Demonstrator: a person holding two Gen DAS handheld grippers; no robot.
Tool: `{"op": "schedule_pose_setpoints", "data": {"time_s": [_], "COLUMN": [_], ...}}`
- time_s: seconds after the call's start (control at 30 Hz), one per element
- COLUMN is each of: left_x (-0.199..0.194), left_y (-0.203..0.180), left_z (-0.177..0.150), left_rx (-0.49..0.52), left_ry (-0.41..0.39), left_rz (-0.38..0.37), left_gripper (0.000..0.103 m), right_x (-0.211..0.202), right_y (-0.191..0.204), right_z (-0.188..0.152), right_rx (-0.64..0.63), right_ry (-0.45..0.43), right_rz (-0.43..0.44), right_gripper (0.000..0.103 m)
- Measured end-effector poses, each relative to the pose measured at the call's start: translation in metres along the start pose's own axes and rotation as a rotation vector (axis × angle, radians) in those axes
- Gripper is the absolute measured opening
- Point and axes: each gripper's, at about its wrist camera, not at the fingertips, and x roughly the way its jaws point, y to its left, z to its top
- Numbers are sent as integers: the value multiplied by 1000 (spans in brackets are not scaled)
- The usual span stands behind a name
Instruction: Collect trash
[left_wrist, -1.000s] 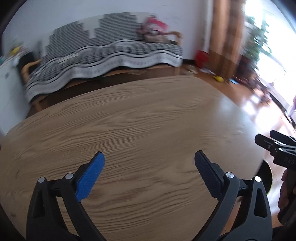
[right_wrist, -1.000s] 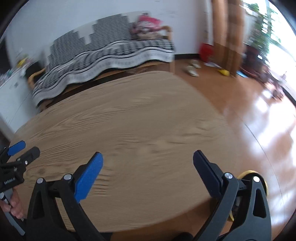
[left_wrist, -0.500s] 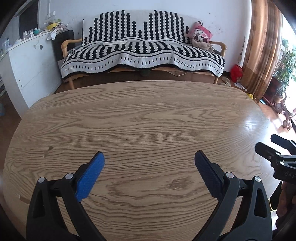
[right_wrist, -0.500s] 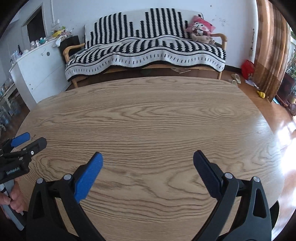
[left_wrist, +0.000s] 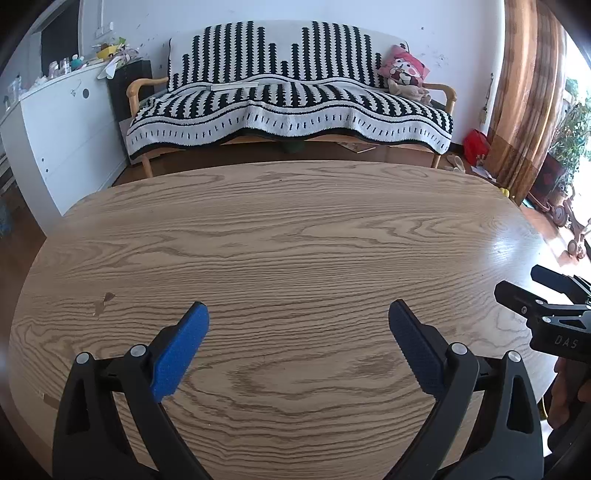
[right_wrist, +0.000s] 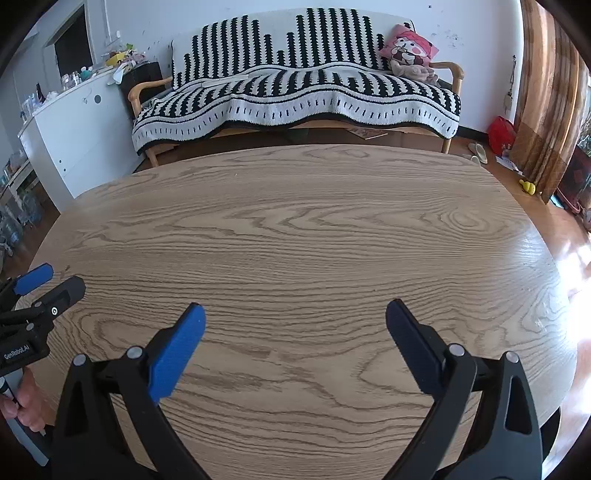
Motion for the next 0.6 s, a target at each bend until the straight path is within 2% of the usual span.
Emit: {"op": "schedule_pose_setpoints", "data": {"time_s": [0.6], "left_x": [-1], "left_y": [0], "left_z": [-1], "left_rx": [0], "left_ry": [-1], "left_rz": [2], "left_gripper": [95], "right_x": [1], "right_y": [-3], "right_z": [-2], "right_rx": [-1], "right_ry": [2], "right_rz": [-2], "right_gripper": [95]}}
